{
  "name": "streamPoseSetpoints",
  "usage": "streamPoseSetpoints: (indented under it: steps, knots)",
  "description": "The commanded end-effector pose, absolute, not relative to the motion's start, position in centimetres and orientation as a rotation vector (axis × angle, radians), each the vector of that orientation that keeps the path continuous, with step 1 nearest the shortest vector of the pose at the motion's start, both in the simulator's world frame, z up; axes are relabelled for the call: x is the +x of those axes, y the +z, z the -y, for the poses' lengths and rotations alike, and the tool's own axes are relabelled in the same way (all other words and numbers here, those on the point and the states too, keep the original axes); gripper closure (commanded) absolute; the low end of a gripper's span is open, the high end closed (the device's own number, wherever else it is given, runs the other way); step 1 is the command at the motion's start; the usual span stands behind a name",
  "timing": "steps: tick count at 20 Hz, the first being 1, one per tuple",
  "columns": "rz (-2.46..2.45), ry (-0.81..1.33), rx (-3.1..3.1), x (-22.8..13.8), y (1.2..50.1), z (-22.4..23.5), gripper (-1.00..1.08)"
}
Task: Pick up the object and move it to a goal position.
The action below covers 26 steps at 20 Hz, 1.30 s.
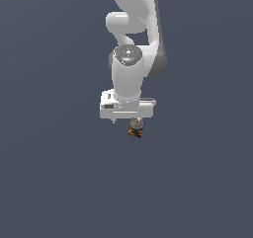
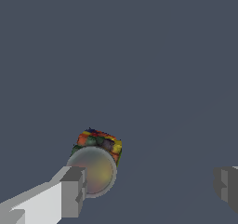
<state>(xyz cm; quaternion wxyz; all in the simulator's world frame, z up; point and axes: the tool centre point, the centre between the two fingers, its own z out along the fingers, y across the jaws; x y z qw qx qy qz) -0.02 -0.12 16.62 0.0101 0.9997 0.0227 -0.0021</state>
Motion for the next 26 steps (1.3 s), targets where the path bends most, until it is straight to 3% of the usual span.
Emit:
streamPoseSetpoints:
  steps: [1,26]
  knots:
    - [-0.071,-0.014,3.124,-0.1,16.6,0.3,-0.92]
    - [0.313,-0.001,3.124,-3.6,11.5,-4.5,-0.92]
